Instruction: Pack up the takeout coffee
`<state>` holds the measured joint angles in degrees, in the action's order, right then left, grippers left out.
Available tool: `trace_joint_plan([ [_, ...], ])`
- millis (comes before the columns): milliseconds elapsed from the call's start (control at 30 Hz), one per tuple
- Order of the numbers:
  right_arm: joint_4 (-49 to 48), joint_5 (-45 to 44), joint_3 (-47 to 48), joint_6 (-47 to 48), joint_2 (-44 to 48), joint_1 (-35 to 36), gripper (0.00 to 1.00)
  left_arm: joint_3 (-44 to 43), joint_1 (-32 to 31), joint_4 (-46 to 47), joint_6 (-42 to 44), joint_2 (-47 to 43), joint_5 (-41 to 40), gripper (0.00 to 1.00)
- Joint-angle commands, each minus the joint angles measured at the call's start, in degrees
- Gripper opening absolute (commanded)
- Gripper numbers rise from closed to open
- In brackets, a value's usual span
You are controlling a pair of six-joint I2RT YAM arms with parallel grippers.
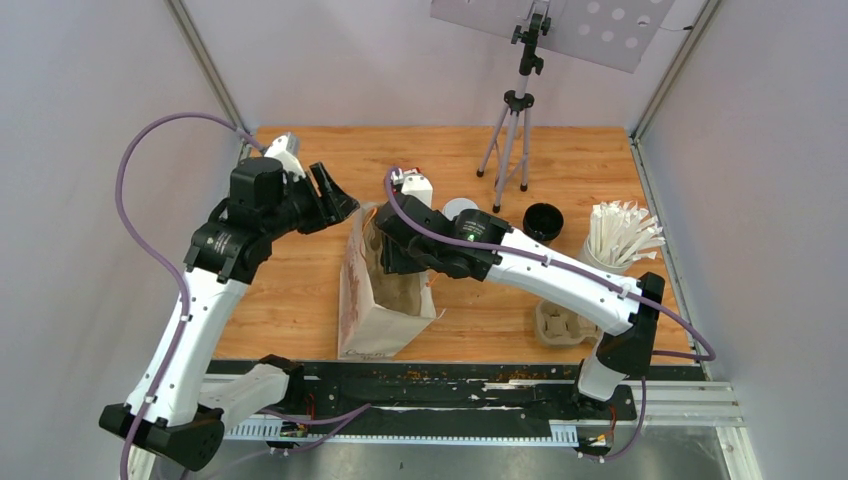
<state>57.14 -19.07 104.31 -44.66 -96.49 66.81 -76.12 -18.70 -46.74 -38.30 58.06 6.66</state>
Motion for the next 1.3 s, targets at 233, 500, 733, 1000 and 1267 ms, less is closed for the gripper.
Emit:
trace_joint_plan([
  [233, 1.8, 0.9, 1.7, 1.4, -0.5, -0.2, 0.31, -0.7, 0.4, 3.1, 4.0, 4.5, 8.0, 0.58],
  [500, 4.5, -2.7, 2.6, 3.5, 0.1, -0.7, 0.31, -1.1, 0.4, 1.6, 5.1, 6.6, 8.2, 0.33],
  [733, 4.1, -0.3, 3.4, 9.3, -0.4, -3.4, 0.31, -1.2, 0.4, 4.8, 4.4, 5.6, 10.1, 0.26],
  [1000, 5.3, 3.5, 6.2, 16.3, 0.0, -7.1, 0.31, 4.7, 0.6, 14.9, -1.4, 1.2, 13.3, 0.26],
  [1267, 2.3, 12.8, -1.9, 12.6, 3.0, -6.9, 0.32, 5.1, 0.6, 7.7, -2.4, -4.1, 11.3, 0.33],
])
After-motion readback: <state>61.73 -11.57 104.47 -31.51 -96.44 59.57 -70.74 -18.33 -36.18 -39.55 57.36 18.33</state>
